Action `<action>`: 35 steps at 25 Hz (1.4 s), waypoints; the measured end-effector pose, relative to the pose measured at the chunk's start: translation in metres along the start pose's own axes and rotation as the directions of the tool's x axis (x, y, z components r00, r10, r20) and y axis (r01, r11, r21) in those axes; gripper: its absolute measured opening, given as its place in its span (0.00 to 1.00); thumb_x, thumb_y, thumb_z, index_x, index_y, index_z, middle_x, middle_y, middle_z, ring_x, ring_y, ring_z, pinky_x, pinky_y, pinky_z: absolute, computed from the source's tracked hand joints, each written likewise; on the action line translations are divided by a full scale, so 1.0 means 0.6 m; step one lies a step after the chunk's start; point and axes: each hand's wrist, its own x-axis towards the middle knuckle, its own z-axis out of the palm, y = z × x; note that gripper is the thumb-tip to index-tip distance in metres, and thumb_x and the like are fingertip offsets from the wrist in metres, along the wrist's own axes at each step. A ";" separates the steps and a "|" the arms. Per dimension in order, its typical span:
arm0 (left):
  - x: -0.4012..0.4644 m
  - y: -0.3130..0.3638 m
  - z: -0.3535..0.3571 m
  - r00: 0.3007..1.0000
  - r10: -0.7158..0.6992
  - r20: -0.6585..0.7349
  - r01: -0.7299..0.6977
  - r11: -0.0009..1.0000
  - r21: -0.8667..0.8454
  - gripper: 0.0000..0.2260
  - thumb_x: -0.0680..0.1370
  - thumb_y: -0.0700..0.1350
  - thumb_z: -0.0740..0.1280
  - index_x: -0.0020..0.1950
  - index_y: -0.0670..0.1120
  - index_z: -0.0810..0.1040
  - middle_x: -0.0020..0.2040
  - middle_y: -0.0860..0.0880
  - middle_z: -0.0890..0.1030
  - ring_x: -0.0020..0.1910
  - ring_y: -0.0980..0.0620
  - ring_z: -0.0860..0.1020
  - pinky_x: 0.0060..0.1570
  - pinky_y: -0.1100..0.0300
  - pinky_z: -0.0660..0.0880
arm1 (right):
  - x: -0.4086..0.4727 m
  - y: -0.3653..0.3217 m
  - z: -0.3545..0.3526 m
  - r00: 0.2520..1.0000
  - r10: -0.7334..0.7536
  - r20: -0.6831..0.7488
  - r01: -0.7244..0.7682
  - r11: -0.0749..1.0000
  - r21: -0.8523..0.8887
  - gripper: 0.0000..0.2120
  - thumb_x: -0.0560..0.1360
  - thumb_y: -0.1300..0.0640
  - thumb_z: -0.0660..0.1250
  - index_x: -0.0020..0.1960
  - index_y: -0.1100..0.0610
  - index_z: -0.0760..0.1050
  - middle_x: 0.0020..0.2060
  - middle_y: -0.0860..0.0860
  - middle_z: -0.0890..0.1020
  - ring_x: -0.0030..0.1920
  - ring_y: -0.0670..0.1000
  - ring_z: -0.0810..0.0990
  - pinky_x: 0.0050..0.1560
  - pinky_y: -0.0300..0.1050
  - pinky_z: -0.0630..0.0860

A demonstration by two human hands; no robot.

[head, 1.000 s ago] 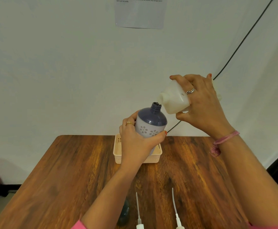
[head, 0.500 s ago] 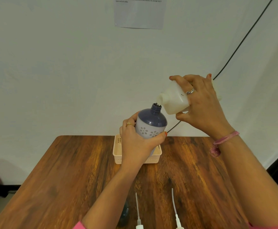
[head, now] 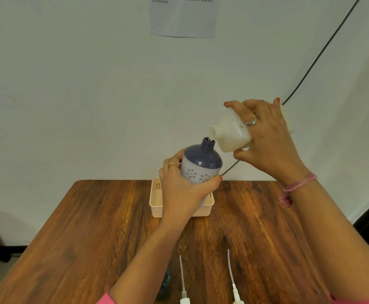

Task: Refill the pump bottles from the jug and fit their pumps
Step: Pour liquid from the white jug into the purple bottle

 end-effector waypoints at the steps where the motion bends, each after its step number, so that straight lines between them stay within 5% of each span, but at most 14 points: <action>1: 0.000 0.001 0.000 1.000 0.001 0.001 -0.001 1.000 -0.001 0.37 0.53 0.59 0.76 0.61 0.58 0.72 0.58 0.52 0.76 0.59 0.50 0.76 0.54 0.47 0.79 | 0.001 0.000 0.000 1.000 -0.001 0.001 0.001 1.000 0.000 0.46 0.58 0.59 0.78 0.72 0.51 0.63 0.58 0.58 0.72 0.61 0.61 0.71 0.71 0.66 0.49; 35: -0.001 0.005 0.010 1.000 0.003 -0.008 -0.003 1.000 0.021 0.34 0.53 0.61 0.76 0.57 0.64 0.69 0.58 0.53 0.75 0.60 0.50 0.74 0.55 0.47 0.79 | 0.001 0.012 -0.006 1.000 -0.023 -0.001 0.023 1.000 -0.021 0.45 0.59 0.60 0.77 0.72 0.51 0.62 0.58 0.58 0.72 0.61 0.60 0.70 0.71 0.64 0.53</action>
